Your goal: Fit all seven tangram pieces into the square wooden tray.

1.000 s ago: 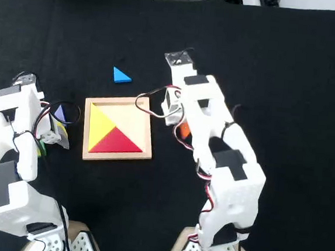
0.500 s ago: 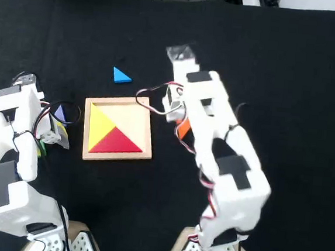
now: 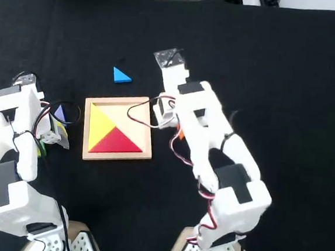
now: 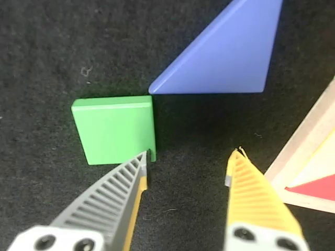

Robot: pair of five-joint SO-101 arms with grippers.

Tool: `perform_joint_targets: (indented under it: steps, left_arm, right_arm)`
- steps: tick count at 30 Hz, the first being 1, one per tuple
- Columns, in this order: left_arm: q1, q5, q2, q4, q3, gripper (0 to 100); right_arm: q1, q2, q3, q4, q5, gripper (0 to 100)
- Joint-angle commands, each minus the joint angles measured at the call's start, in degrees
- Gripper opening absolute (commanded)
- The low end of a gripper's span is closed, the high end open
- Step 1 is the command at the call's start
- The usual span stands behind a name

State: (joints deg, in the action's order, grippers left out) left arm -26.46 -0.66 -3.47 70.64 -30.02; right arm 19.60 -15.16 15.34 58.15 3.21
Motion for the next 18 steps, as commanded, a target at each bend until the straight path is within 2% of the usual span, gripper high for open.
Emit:
perform_joint_targets:
  steps: [1, 5, 18]
  left_arm:
    - [-0.4, 0.5, 0.4, -0.1, 0.0, 24]
    - [-0.4, 0.5, 0.3, -0.1, 0.0, 24]
    - [-0.4, 0.6, 0.3, -0.1, 0.0, 24]
  right_arm:
    - [-1.1, -1.8, -5.6, -0.6, 0.6, 21.1]
    - [-2.5, -3.5, -8.7, 2.6, 0.7, 21.1]
    - [-2.5, -7.3, -9.5, 2.8, 0.8, 21.1]
